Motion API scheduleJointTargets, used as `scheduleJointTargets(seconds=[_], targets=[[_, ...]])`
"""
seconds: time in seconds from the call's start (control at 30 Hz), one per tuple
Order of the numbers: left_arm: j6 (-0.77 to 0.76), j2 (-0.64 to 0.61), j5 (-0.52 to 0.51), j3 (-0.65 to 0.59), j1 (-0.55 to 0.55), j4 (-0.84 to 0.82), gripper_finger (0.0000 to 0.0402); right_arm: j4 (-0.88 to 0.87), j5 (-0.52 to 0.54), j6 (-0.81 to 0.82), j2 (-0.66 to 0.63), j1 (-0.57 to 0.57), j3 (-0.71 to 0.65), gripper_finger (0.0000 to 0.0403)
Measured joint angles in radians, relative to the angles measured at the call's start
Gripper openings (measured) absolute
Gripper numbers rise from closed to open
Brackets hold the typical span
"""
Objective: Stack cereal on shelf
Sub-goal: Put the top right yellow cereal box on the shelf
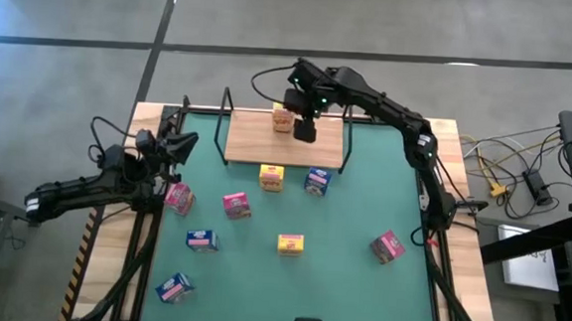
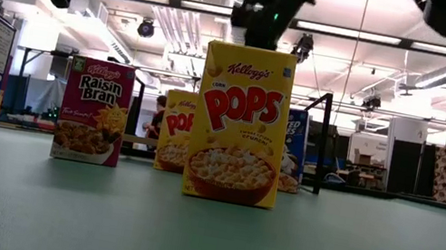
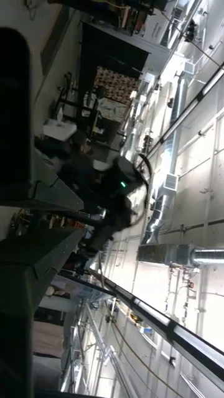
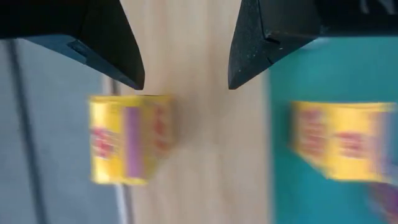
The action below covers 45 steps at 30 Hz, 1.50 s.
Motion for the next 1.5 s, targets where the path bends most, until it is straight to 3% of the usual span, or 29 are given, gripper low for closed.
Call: scheduleJointTargets(seconds=[0.13, 0.23, 0.57, 0.8, 1.0, 1.17, 1.5], targets=[[-0.017, 0.025, 0.002, 0.0, 0.0, -0.003, 0.0038, 0.064, -0.083, -0.002, -0.086, 0.047, -0.116, 0.0211], [-0.02, 0.046, 0.033, 0.0, 0.0, -0.001, 0.0038, 0.203, -0.102, -0.002, -0.191, 0.101, -0.299, 0.0204], [-0.077, 0.13, 0.106, 0.0, -0.003, 0.09, 0.0038, 0.928, -0.104, 0.103, -0.6, 0.267, -1.099, 0.0194], [-0.079, 0.314, 0.109, 0.0, -0.031, 0.319, 0.0038, 1.392, -0.101, 0.191, -0.783, 0.333, -1.513, 0.0194], [-0.073, 0.501, 0.11, 0.074, -0.041, 0.367, 0.0038, 1.626, -0.101, 0.208, -0.913, 0.354, -1.721, 0.0194], [-0.01, 0.661, 0.195, 0.222, -0.044, 0.328, 0.0038, 1.764, -0.101, 0.207, -1.036, 0.358, -1.844, 0.0194], [0.247, 0.913, 0.212, 0.588, -0.042, -0.252, 0.0038, 1.802, -0.109, 0.227, -1.261, 0.423, -1.974, 0.0194]])
